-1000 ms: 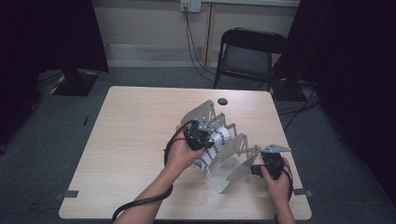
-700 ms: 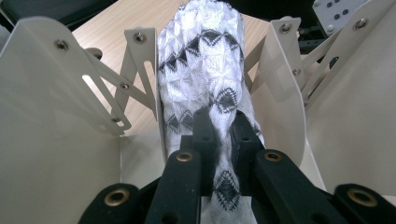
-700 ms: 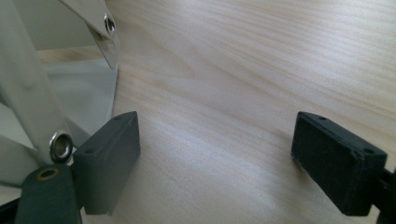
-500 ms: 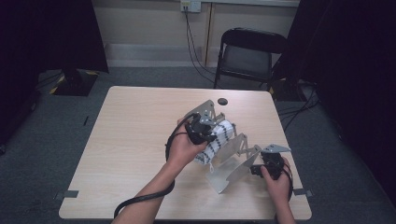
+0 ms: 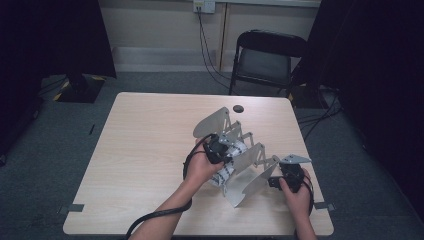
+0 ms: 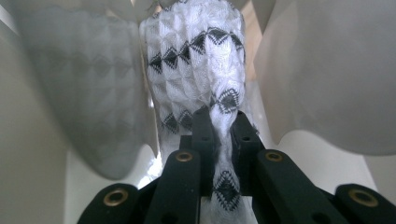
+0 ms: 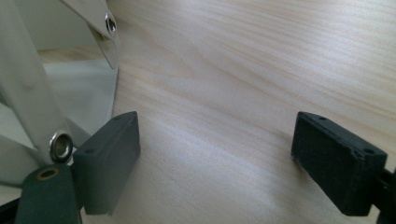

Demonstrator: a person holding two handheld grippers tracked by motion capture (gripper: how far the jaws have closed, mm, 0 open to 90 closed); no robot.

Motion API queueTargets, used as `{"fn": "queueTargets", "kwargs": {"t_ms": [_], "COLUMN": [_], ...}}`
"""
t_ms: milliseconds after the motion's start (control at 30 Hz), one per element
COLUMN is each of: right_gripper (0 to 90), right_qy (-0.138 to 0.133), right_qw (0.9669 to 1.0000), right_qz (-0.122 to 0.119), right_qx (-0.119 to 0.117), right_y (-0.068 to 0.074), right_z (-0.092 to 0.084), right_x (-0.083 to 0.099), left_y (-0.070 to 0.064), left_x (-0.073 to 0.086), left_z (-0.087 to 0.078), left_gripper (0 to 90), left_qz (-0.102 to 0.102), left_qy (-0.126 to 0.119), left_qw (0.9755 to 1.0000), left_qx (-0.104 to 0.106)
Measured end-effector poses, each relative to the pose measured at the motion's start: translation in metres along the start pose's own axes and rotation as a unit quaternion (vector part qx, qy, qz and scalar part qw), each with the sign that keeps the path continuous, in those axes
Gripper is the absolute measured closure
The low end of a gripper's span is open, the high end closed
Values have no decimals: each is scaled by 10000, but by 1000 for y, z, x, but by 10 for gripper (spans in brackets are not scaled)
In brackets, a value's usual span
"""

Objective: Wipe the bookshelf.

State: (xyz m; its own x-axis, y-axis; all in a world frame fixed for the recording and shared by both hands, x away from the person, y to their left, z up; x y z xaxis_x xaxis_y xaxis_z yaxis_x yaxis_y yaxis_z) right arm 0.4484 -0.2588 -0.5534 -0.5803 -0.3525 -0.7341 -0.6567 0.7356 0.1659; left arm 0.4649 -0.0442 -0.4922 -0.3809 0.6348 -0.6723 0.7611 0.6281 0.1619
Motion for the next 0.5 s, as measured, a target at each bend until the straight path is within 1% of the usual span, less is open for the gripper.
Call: {"fn": "queueTargets", "kwargs": {"t_ms": [133,233,333,500], "right_gripper": [150,150,150,150], "right_qy": [0,-1,0,0], "right_qw": [10000,10000,10000,10000], "right_qz": [0,1,1,1], "right_qx": [-1,0,-1,0], "right_y": [0,0,0,0], "right_z": [0,0,0,0], "right_x": [0,0,0,0], "left_y": [-4,-5,-6,-3], "left_x": [8,8,3,-12], "left_z": [7,8,3,-12], "left_gripper": [834,834,834,834], "left_qz": [-1,14,12,40], "left_qy": [105,73,-29,-245], "left_qw": [9999,10000,10000,9997], "left_qx": [8,11,37,19]}}
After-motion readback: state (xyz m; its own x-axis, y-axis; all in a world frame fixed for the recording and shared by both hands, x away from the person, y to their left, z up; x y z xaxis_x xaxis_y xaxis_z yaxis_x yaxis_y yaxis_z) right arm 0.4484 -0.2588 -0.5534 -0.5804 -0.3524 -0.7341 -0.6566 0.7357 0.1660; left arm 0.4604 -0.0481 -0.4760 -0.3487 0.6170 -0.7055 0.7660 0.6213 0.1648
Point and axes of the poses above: each handheld gripper's, and its own axes: z roughly forward along the jaws, x roughly out of its underside, y roughly to its left, the point moved 8 cm from there along z, roughly forward along the jaws, and after that the axes turned 14 degrees about -x, right-handed, at the moved point
